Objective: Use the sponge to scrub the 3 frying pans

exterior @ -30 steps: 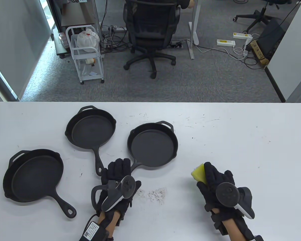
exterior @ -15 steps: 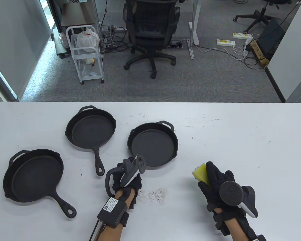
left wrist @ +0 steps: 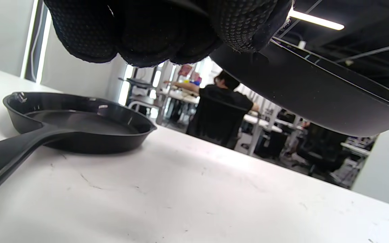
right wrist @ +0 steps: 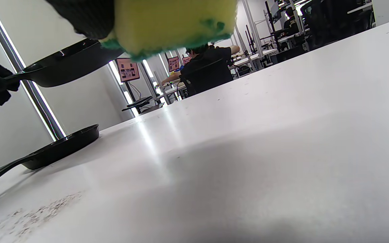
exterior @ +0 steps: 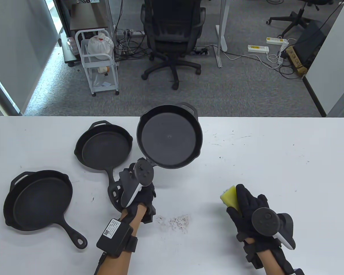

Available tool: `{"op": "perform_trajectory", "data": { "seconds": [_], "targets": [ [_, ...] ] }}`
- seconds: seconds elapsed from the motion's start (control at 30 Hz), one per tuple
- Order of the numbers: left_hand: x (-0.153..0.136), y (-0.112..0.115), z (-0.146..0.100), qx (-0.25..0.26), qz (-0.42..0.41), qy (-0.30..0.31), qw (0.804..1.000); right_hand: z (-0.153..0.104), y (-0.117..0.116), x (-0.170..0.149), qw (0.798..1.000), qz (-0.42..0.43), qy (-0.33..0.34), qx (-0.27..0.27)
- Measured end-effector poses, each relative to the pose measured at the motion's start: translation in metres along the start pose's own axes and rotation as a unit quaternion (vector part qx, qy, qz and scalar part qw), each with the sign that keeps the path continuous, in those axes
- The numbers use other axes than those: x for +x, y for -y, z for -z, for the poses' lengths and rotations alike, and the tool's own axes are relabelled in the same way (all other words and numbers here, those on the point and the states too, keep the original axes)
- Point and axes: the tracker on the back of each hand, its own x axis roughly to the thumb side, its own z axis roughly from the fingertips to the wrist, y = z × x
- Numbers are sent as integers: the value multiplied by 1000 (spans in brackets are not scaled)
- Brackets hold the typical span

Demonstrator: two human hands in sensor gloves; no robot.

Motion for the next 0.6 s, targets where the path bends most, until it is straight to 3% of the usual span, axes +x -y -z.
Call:
{"op": "perform_trajectory", "data": {
  "seconds": [0.17, 0.37, 0.6],
  "targets": [
    [-5, 24, -20, 7, 28, 28, 999, -2, 1, 2, 1000, 4, 10, -8],
    [6, 56, -66, -4, 4, 82, 997, -8, 4, 12, 999, -5, 35, -26],
    [10, 66, -79, 11, 14, 106, 994, -10, -1, 22, 997, -44, 49, -27]
  ]
}}
